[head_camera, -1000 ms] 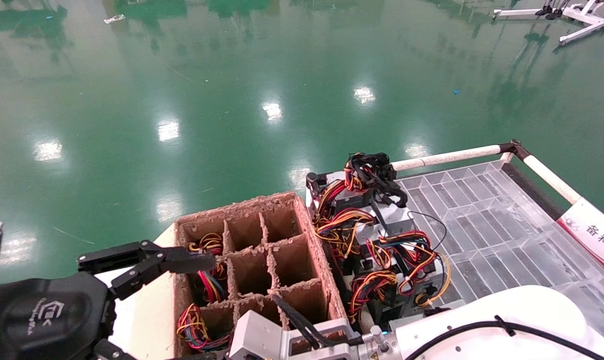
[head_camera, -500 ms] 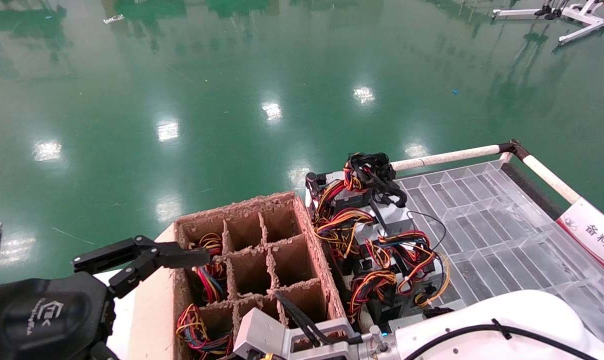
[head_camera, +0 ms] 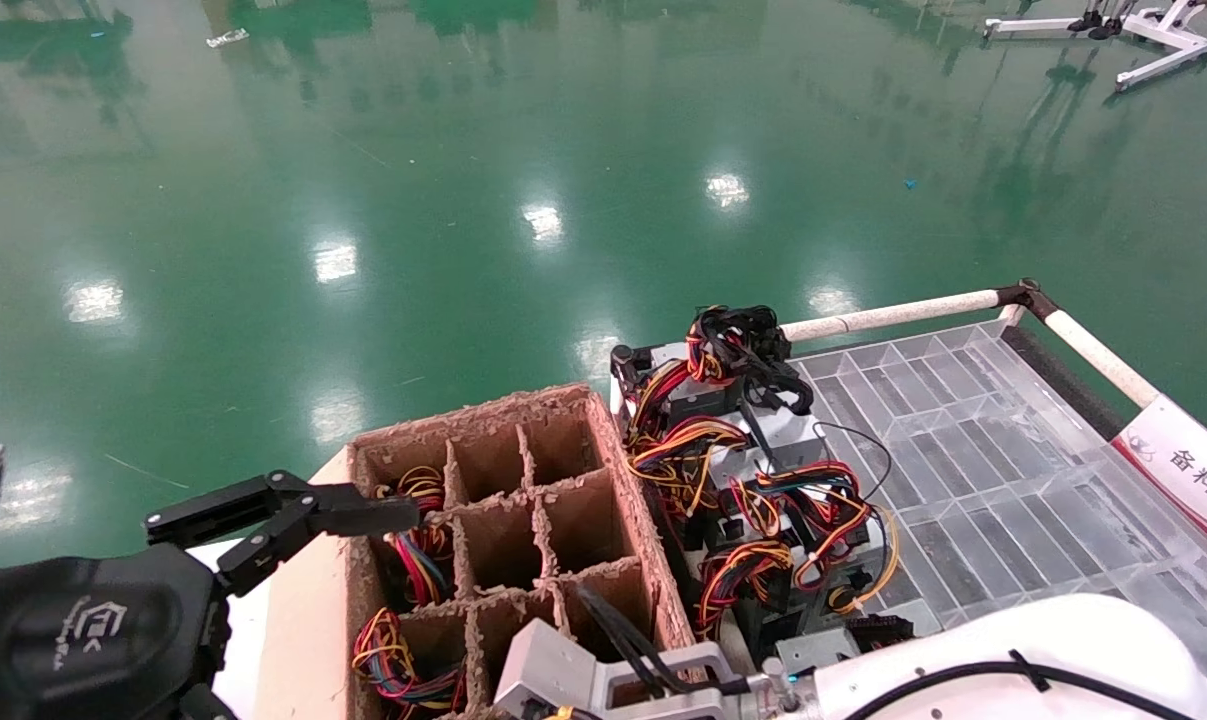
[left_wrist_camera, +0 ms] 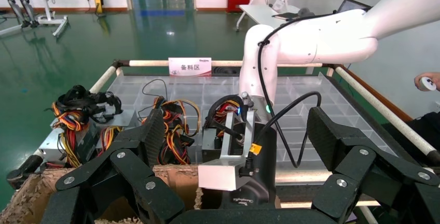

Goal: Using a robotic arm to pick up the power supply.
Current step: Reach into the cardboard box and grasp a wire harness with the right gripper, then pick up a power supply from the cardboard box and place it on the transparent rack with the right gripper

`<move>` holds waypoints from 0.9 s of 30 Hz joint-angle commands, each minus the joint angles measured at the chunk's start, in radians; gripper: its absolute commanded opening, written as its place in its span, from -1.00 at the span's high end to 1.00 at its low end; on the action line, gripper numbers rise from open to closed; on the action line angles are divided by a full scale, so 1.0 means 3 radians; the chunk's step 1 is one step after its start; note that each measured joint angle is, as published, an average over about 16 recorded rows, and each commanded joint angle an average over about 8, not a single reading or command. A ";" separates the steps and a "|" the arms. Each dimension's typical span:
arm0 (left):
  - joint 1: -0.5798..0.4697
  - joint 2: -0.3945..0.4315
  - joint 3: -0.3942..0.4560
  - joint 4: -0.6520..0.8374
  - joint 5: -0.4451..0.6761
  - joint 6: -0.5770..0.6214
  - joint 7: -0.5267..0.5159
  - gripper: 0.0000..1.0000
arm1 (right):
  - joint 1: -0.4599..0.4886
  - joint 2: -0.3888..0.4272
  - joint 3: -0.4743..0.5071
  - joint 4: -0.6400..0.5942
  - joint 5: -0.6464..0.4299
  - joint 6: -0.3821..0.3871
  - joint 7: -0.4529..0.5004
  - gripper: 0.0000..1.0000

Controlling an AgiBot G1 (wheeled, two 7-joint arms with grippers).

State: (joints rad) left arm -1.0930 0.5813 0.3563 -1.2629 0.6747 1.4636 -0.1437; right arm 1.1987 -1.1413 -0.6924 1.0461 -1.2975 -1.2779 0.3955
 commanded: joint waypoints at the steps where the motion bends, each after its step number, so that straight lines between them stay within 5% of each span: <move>1: 0.0000 0.0000 0.0000 0.0000 0.0000 0.0000 0.0000 -1.00 | -0.0011 0.0020 0.0004 0.0011 0.0000 0.0005 0.0011 1.00; 16: 0.0000 0.0000 0.0001 0.0000 0.0000 0.0000 0.0000 -1.00 | -0.0155 0.0188 0.0211 0.0027 0.0394 -0.0092 -0.0037 1.00; 27: 0.0000 0.0000 0.0001 0.0000 -0.0001 0.0000 0.0000 -1.00 | -0.0210 0.0512 0.0641 0.0159 0.1105 -0.0339 -0.0150 1.00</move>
State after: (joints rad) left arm -1.0931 0.5812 0.3566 -1.2629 0.6746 1.4635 -0.1435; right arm 1.1335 -0.9873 -0.5006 1.0957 -0.9708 -1.3727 0.3526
